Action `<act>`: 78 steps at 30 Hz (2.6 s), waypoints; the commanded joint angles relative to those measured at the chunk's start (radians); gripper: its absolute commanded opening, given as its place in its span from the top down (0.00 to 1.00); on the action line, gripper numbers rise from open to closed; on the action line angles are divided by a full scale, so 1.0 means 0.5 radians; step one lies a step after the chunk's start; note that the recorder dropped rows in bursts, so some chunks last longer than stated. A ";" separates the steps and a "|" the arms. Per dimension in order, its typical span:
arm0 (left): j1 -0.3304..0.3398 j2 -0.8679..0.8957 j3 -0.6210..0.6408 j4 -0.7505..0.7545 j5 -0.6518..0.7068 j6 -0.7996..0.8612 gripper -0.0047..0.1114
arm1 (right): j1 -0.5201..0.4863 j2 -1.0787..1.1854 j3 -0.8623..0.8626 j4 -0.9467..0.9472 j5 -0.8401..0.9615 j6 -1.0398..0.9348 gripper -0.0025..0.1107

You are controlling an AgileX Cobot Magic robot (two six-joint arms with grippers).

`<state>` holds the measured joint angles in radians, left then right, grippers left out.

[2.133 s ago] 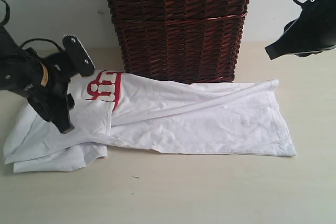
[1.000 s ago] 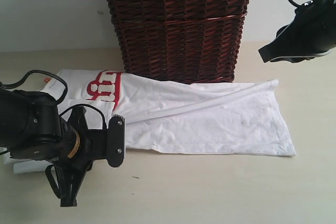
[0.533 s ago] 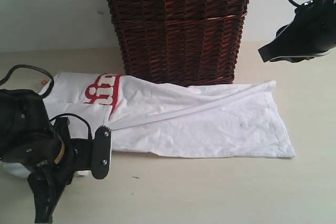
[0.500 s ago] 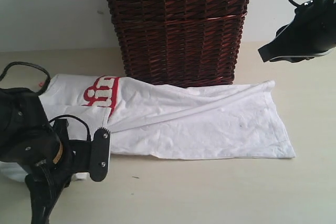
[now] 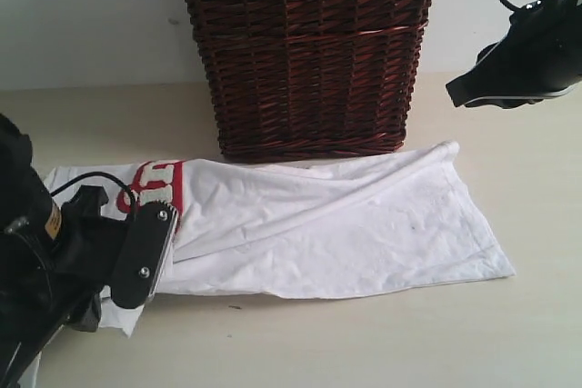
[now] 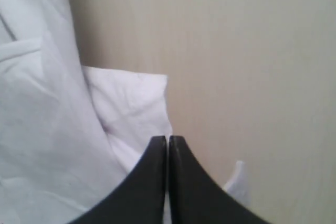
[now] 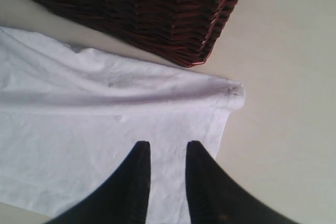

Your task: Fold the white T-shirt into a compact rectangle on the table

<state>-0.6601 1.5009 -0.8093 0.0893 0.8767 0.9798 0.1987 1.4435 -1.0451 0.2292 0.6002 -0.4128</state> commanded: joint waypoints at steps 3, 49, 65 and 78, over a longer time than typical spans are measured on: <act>-0.002 -0.079 -0.110 -0.327 0.304 0.167 0.96 | -0.001 -0.017 -0.013 0.009 0.019 -0.019 0.75; 0.463 0.180 -0.177 0.114 -0.425 -0.751 0.49 | -0.001 -0.017 -0.013 0.038 -0.001 -0.022 0.75; -0.318 0.116 0.298 -0.064 -0.175 -1.376 0.40 | -0.001 -0.017 -0.013 0.212 0.023 -0.076 0.75; -0.092 0.091 -0.048 0.642 -0.165 -2.238 0.40 | -0.001 -0.017 -0.013 0.279 0.072 -0.219 0.75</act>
<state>-0.7688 1.5429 -0.7730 0.3882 0.7918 -0.0691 0.1987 1.4435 -1.0451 0.3601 0.6329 -0.5005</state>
